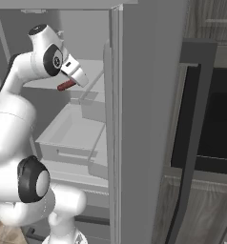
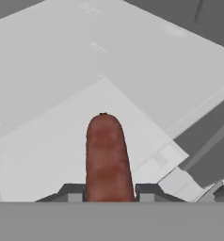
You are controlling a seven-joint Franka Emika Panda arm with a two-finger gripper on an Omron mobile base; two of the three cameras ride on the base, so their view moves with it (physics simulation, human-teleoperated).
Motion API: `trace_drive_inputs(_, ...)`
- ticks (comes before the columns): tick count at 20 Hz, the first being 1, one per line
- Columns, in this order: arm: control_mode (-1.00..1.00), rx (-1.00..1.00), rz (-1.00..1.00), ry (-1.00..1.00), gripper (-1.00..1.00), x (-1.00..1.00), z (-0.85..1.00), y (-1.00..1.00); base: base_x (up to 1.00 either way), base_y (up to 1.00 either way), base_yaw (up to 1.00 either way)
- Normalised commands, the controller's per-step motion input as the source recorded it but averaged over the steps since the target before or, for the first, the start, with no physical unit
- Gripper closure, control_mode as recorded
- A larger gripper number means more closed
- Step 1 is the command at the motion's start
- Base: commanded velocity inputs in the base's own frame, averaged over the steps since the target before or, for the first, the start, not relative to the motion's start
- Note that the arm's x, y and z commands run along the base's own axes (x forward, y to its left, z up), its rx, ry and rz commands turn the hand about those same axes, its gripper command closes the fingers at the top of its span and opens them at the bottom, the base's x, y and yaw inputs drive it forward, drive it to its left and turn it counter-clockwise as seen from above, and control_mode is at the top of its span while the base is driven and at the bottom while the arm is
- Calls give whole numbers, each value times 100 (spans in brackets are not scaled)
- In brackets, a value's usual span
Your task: Retrieve the sausage and cheese from the fridge and place them on the cutting board on the counter.
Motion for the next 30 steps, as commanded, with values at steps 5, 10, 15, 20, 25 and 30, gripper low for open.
trace_drive_inputs(5,-100,0,7,0,100,-100,28,-14,0,0,0)
trace_drive_inputs(10,-100,0,17,0,100,-100,25,-17,0,0,0)
trace_drive_inputs(15,-100,0,24,0,100,-100,8,-3,0,0,0)
trace_drive_inputs(20,-100,0,20,0,100,-95,0,0,0,0,0)
trace_drive_inputs(25,-100,0,7,0,100,-86,0,0,0,0,0)
trace_drive_inputs(30,-100,0,0,0,100,-72,0,0,0,0,0)
